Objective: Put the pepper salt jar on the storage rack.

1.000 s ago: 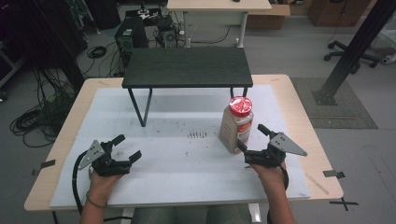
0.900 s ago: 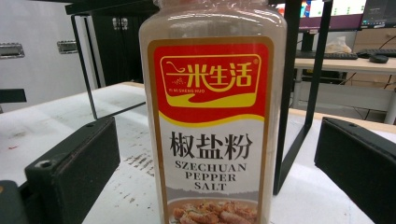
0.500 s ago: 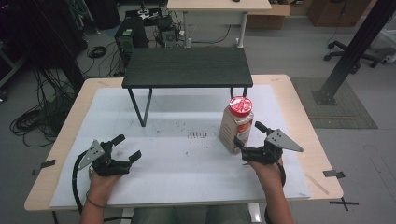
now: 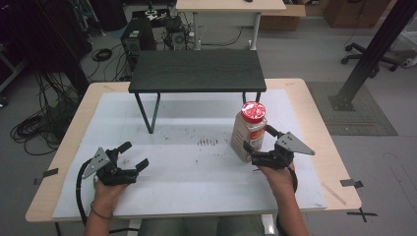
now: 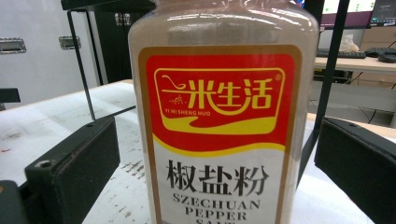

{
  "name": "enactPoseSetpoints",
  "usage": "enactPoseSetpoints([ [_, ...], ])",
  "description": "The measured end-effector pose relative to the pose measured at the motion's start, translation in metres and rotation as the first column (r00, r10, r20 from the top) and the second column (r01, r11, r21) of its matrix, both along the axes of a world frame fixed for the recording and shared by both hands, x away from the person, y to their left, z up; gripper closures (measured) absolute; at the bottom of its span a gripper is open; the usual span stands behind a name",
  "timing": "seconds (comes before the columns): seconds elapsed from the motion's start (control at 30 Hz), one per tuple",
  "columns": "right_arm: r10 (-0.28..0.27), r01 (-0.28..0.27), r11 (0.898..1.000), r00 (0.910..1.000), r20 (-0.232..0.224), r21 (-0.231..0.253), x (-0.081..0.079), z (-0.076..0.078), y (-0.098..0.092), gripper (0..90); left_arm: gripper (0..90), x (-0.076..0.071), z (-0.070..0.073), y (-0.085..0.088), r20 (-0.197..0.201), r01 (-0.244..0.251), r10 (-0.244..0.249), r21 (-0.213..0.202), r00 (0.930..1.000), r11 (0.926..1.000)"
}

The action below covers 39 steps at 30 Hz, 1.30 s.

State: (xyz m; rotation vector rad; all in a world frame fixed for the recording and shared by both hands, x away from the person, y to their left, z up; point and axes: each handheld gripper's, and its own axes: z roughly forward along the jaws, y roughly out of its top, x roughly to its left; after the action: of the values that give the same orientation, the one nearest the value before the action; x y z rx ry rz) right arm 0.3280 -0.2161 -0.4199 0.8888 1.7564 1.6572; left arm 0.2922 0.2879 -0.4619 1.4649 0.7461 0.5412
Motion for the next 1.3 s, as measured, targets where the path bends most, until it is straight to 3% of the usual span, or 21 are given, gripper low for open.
enactPoseSetpoints([
  [1.3,0.014,-0.014,1.0,0.9998,-0.013,0.007,0.028,-0.003,0.023,0.1,0.2,0.0,0.0,0.001,0.003,0.01,-0.01,-0.009,0.9999,0.9999],
])
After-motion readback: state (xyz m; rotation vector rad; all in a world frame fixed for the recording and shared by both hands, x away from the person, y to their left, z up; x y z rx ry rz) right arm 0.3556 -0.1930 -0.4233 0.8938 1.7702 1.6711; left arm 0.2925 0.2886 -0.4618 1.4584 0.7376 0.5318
